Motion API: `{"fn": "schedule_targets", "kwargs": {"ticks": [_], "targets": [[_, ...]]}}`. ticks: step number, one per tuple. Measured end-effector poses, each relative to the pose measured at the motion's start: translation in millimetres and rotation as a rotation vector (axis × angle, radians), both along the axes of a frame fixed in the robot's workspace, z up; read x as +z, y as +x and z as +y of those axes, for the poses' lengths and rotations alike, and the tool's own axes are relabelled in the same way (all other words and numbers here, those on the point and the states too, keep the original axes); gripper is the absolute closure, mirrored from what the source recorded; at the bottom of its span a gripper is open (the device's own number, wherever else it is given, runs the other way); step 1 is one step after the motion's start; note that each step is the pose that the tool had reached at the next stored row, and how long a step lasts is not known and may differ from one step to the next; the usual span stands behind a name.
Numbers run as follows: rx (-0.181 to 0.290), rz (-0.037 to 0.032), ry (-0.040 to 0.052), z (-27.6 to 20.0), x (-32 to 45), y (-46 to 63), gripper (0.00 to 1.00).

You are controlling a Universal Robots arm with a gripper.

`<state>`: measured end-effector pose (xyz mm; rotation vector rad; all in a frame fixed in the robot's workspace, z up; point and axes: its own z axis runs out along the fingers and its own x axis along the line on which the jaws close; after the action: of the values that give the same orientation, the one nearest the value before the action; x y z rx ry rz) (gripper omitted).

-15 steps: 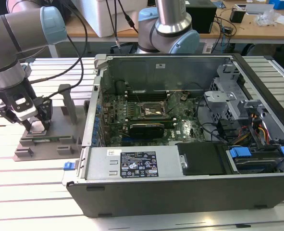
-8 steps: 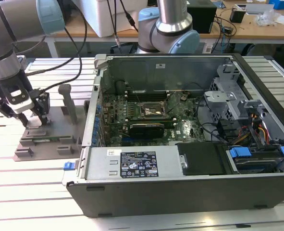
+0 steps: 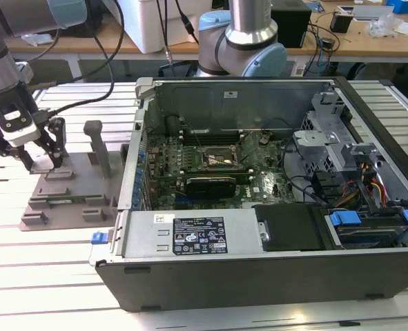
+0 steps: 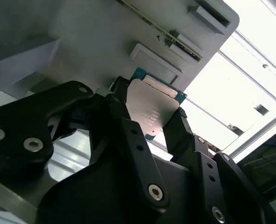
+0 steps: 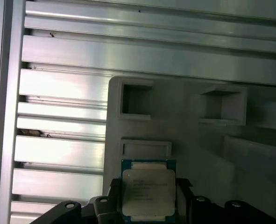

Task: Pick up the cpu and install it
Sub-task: 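Pick up the cpu and move it towards the insertion slot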

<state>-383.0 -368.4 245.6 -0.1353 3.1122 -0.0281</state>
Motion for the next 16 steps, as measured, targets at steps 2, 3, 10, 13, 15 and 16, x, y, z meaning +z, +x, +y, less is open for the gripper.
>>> {"fn": "schedule_targets", "kwargs": {"ticks": [2, 3, 10, 13, 15, 16], "targets": [[0.0, -0.0001, 0.0001, 0.0, 4.7, 0.0, 0.45], [0.0, 0.0, 0.0, 0.0, 7.8, 0.0, 0.45], [0.0, -0.0001, 0.0, 0.1, 28.0, 0.0, 0.45], [0.0, 0.0, 0.0, 0.2, 36.0, 0.0, 0.45], [0.0, 0.0, 0.0001, 0.2, 40.9, 0.0, 0.45], [0.0, 0.0, 0.0, 0.2, 44.6, 0.0, 0.45]]}}
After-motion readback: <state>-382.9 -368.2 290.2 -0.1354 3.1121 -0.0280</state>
